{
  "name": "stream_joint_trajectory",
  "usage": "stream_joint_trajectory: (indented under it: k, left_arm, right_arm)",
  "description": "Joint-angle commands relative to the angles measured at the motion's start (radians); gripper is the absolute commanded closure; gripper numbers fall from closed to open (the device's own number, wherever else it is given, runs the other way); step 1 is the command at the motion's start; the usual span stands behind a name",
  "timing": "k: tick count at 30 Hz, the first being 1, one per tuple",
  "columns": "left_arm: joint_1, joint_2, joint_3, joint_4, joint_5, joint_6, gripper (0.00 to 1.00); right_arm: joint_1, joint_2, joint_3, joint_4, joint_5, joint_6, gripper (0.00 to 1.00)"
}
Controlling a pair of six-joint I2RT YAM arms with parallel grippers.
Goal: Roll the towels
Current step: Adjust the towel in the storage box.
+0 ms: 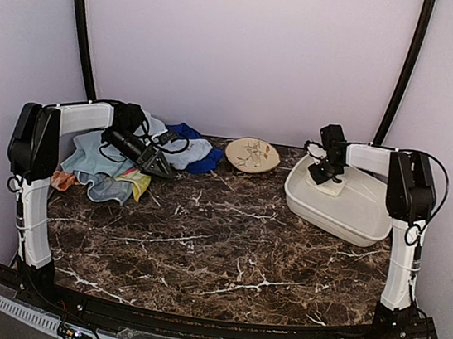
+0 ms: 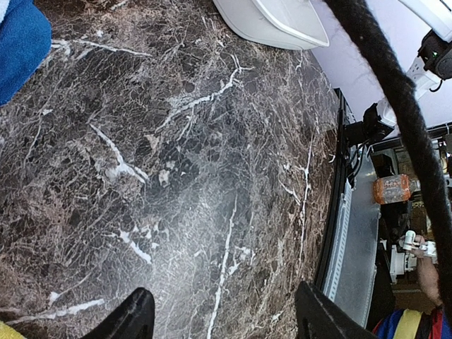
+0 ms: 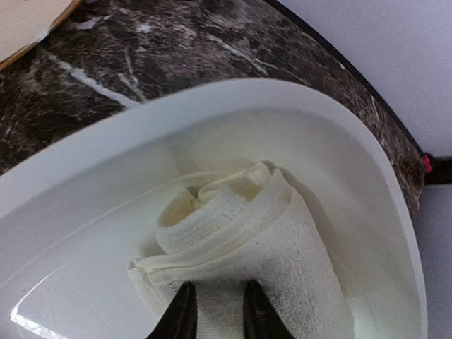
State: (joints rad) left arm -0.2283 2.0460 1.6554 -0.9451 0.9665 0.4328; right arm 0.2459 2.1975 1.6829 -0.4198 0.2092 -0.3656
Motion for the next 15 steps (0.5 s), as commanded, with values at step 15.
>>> stream_joint_trajectory:
  k: [15]
  left_arm:
    - [-0.004, -0.010, 0.027, -0.060, 0.029, 0.037, 0.31]
  right_arm:
    - [-0.083, -0.278, -0.163, -0.048, 0.035, 0.314, 0.78]
